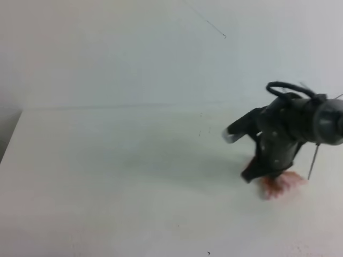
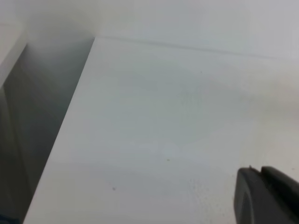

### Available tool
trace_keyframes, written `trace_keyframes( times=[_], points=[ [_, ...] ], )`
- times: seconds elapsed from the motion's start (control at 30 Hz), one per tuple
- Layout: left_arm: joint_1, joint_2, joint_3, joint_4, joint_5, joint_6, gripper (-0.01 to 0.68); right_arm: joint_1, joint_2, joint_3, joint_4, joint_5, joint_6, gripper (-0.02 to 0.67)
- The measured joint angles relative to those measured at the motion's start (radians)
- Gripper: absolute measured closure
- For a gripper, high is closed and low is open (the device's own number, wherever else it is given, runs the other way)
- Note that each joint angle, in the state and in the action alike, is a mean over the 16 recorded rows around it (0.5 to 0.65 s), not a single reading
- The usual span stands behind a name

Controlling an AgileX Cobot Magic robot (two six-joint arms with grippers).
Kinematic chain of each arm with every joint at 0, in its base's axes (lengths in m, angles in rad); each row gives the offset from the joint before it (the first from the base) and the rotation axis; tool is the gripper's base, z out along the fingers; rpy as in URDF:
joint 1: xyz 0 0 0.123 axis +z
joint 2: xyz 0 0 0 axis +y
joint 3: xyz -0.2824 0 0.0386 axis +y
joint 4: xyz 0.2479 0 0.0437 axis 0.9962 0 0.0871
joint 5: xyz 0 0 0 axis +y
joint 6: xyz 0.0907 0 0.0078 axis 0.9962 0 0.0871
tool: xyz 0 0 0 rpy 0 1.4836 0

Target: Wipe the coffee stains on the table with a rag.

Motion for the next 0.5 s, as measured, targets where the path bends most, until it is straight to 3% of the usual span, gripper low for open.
trace_keyframes(
  times=[0.13, 0.27, 0.4, 0.5],
  points=[
    [0.0, 0.0, 0.0, 0.0, 0.0, 0.0, 0.674, -0.125, -0.019, 0.044, -0.049, 0.011, 0.045, 0.619],
    [0.0, 0.0, 0.0, 0.0, 0.0, 0.0, 0.674, -0.189, -0.052, 0.111, -0.04, 0.016, 0.046, 0.619],
    [0.0, 0.0, 0.0, 0.0, 0.0, 0.0, 0.674, -0.17, -0.102, 0.198, 0.027, 0.01, 0.005, 0.62],
    [0.0, 0.0, 0.0, 0.0, 0.0, 0.0, 0.674, -0.098, -0.143, 0.265, 0.102, -0.009, -0.037, 0.62]
  ],
)
